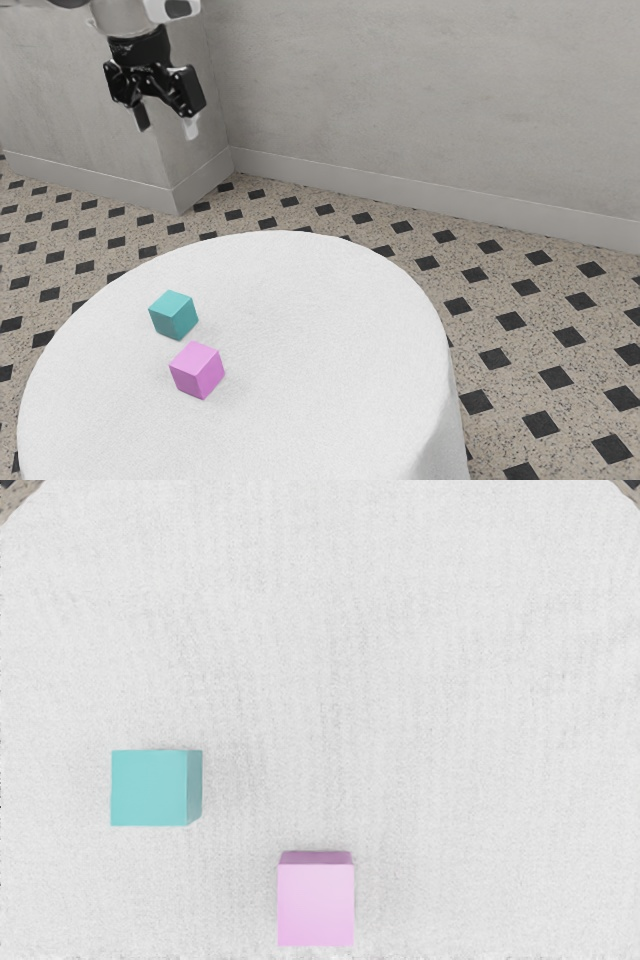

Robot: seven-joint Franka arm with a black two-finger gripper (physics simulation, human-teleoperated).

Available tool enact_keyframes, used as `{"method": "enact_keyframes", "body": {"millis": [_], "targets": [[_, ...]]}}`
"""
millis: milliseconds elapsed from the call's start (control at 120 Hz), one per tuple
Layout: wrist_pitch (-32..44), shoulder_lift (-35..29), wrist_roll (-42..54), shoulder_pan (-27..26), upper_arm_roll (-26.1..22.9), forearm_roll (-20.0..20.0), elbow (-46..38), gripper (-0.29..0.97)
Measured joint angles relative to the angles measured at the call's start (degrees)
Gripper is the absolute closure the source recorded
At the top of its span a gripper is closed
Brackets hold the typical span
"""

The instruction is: Pick up the blue block with one arm, and put the blue block on the pink block with one arm

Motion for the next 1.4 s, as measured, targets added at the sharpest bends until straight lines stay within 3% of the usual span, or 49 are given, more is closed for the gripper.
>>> {"method": "enact_keyframes", "body": {"millis": [175,267,342,725,792,892,1025,1400], "targets": [[-2.0,-0.03,-0.09,0.62,0.23,0.15,0.92,0.0],[-5.25,-0.08,-0.1,1.32,0.18,0.29,12.54,0.0],[-7.25,0.25,-0.11,2.12,0.15,0.31,16.2,0.0],[-10.57,4.15,-0.16,3.82,0.47,-0.01,16.5,0.0],[-8.73,3.81,-0.22,4.26,0.23,-0.9,10.87,0.0],[-2.05,0.38,-0.22,4.9,-0.03,-1.42,-4.42,0.0],[7.43,-1.63,-0.1,6.33,-0.3,0.85,-16.78,0.0],[27.45,-2.7,1.37,9.49,-0.64,5.86,-34.26,0.0]]}}
